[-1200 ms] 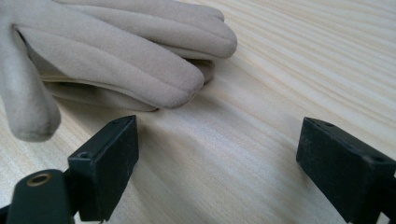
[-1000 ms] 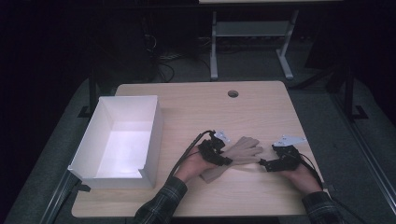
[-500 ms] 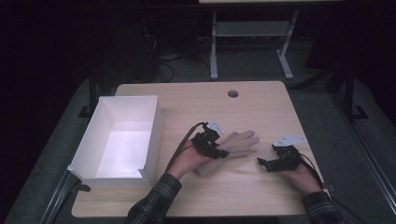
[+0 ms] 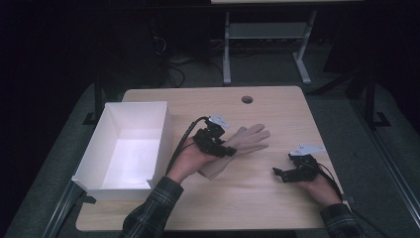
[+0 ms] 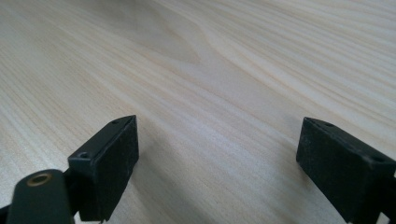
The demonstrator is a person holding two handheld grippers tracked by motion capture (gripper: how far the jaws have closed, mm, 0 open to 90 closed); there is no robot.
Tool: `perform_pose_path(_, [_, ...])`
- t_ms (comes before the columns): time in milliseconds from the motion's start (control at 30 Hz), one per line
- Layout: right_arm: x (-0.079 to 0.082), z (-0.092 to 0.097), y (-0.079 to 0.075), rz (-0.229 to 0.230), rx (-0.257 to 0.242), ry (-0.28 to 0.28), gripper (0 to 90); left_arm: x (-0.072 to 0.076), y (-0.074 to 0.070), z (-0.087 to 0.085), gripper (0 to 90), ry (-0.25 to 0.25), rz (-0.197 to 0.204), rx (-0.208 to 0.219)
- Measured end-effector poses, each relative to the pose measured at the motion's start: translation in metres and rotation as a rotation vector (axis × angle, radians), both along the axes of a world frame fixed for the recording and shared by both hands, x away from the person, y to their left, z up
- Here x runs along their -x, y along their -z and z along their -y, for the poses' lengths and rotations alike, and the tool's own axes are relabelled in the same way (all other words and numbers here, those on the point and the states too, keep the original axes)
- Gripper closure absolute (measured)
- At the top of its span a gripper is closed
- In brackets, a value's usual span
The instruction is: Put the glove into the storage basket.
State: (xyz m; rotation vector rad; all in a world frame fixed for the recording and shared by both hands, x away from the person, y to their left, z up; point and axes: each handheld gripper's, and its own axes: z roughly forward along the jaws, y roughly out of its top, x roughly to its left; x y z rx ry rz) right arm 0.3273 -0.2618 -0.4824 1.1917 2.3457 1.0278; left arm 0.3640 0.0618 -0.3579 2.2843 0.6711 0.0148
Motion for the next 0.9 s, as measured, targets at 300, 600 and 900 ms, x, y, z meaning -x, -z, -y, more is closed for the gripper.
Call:
perform_pose_path(300, [0.0, -0.001, 0.0, -0.003, -0.004, 0.002, 12.7, -0.003, -0.03, -0.024, 67.9, -0.026, 0.036, 0.017])
perform_pose_path(600, [0.0, -0.001, 0.0, -0.002, -0.005, 0.001, 12.7, -0.002, -0.055, -0.05, 67.9, -0.053, 0.07, 0.031])
perform_pose_path(900, [0.0, -0.001, 0.0, 0.001, -0.002, -0.002, 12.8, -0.001, -0.07, -0.08, 67.9, -0.111, 0.086, 0.048])
